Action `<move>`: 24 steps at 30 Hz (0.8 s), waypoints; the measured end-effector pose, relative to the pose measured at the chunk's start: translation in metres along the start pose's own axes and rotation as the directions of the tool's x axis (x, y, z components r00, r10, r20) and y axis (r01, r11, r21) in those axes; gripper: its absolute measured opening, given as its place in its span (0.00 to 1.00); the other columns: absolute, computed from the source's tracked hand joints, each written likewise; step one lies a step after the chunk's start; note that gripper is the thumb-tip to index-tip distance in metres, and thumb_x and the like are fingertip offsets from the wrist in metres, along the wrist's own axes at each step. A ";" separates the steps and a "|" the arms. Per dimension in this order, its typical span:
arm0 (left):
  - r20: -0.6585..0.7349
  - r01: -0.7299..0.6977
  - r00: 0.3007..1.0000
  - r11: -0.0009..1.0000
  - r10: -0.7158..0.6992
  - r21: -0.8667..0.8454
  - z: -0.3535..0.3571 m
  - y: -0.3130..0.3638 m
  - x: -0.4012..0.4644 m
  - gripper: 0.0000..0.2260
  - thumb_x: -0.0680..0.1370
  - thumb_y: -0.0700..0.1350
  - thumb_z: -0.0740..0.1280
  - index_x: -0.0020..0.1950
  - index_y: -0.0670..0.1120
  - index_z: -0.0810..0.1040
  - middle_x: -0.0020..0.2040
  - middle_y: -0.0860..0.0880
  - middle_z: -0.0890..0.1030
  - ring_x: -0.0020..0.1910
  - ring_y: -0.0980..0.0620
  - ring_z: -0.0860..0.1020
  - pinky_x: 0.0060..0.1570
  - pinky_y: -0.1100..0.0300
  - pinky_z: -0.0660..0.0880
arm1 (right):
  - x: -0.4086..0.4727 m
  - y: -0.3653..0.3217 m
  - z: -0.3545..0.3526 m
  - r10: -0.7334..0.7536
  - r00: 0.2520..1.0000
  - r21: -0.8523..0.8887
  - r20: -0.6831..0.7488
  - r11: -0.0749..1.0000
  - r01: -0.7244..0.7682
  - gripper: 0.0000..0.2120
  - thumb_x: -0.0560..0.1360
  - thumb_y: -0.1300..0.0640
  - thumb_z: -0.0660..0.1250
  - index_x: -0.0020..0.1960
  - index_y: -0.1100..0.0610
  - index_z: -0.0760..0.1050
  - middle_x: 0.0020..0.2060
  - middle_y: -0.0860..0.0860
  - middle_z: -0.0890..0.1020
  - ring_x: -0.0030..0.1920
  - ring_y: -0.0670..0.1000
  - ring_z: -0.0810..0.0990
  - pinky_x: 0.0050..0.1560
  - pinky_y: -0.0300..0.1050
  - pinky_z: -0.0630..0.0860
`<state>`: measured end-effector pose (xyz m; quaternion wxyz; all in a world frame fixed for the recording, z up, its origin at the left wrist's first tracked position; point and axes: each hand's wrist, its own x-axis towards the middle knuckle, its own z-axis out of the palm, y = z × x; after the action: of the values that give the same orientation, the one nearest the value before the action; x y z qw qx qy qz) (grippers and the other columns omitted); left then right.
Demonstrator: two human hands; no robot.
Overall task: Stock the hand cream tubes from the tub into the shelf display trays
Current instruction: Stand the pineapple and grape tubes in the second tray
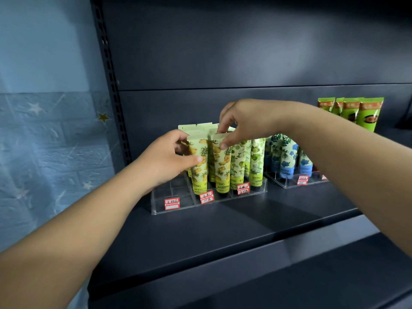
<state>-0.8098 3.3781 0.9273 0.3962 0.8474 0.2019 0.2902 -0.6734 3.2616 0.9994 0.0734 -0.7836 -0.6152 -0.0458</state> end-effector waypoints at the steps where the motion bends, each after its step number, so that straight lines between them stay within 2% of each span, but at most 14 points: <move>1: -0.002 0.005 1.000 1.000 -0.005 0.001 0.000 0.000 0.000 0.14 0.70 0.44 0.72 0.53 0.50 0.73 0.52 0.47 0.80 0.52 0.46 0.79 0.56 0.44 0.76 | 0.000 0.000 -0.001 0.003 1.000 0.001 -0.002 1.000 -0.003 0.13 0.69 0.45 0.70 0.51 0.48 0.76 0.51 0.42 0.72 0.51 0.46 0.72 0.50 0.40 0.65; 2: -0.001 0.010 1.000 1.000 -0.010 0.001 0.000 0.000 0.001 0.15 0.70 0.45 0.72 0.55 0.49 0.73 0.53 0.47 0.80 0.52 0.47 0.79 0.55 0.46 0.76 | 0.000 -0.001 -0.001 0.005 1.000 0.002 -0.001 1.000 -0.005 0.15 0.69 0.45 0.70 0.54 0.48 0.76 0.52 0.42 0.72 0.51 0.45 0.71 0.50 0.40 0.65; 4: -0.001 0.004 1.000 1.000 -0.004 -0.015 0.001 0.001 0.001 0.11 0.71 0.45 0.71 0.51 0.52 0.73 0.52 0.48 0.80 0.52 0.49 0.79 0.54 0.49 0.77 | -0.001 -0.001 -0.002 0.005 1.000 -0.002 0.001 1.000 -0.005 0.17 0.70 0.45 0.70 0.57 0.50 0.76 0.52 0.41 0.71 0.52 0.45 0.70 0.51 0.40 0.64; 9: -0.025 -0.011 1.000 1.000 0.011 -0.010 0.002 0.005 0.000 0.07 0.73 0.45 0.69 0.45 0.55 0.72 0.52 0.50 0.80 0.51 0.51 0.79 0.53 0.50 0.77 | 0.000 -0.001 -0.001 -0.001 1.000 0.003 -0.012 1.000 0.002 0.17 0.70 0.45 0.69 0.57 0.49 0.76 0.51 0.40 0.70 0.50 0.43 0.69 0.50 0.40 0.63; 12: -0.013 -0.004 1.000 0.999 0.003 -0.033 0.002 0.005 0.000 0.06 0.74 0.44 0.68 0.45 0.54 0.73 0.50 0.49 0.80 0.50 0.50 0.79 0.51 0.51 0.78 | -0.001 0.000 -0.002 -0.014 0.999 0.017 -0.030 1.000 0.014 0.15 0.70 0.45 0.69 0.55 0.48 0.77 0.44 0.37 0.70 0.42 0.38 0.69 0.42 0.34 0.63; 14: -0.004 0.004 1.000 0.998 -0.004 -0.063 0.002 0.005 0.000 0.07 0.75 0.43 0.68 0.44 0.54 0.73 0.49 0.50 0.80 0.50 0.50 0.79 0.48 0.54 0.78 | -0.003 0.002 -0.003 -0.026 0.998 0.033 -0.054 0.999 0.028 0.15 0.70 0.46 0.69 0.55 0.48 0.77 0.46 0.38 0.71 0.40 0.35 0.67 0.39 0.30 0.61; 19: 0.000 -0.002 1.000 0.997 0.002 -0.071 -0.002 0.002 -0.003 0.08 0.74 0.44 0.68 0.50 0.52 0.72 0.47 0.49 0.79 0.49 0.51 0.79 0.45 0.57 0.78 | -0.015 0.001 -0.005 -0.019 0.988 0.063 -0.151 0.998 0.029 0.17 0.72 0.48 0.68 0.59 0.49 0.75 0.50 0.40 0.71 0.39 0.33 0.67 0.38 0.25 0.61; 22: -0.074 -0.043 0.996 0.999 0.042 -0.007 -0.007 0.001 -0.007 0.09 0.73 0.46 0.69 0.44 0.57 0.70 0.44 0.53 0.79 0.46 0.52 0.79 0.48 0.54 0.77 | -0.025 -0.002 -0.003 -0.012 0.967 0.053 -0.253 0.998 0.027 0.16 0.72 0.47 0.68 0.59 0.49 0.75 0.49 0.40 0.71 0.39 0.34 0.67 0.36 0.20 0.63; 24: -0.180 -0.115 0.976 0.992 0.121 0.047 -0.013 0.003 -0.011 0.10 0.72 0.46 0.70 0.41 0.57 0.70 0.40 0.57 0.77 0.41 0.56 0.77 0.48 0.56 0.74 | -0.033 -0.005 0.001 -0.012 0.944 0.047 -0.330 0.998 0.030 0.16 0.72 0.48 0.68 0.58 0.49 0.76 0.49 0.41 0.72 0.40 0.38 0.70 0.36 0.19 0.63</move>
<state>-0.8265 3.3772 0.9323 0.3425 0.8348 0.1920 0.3859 -0.6859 3.2311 0.9929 0.1948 -0.7562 -0.6036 -0.1608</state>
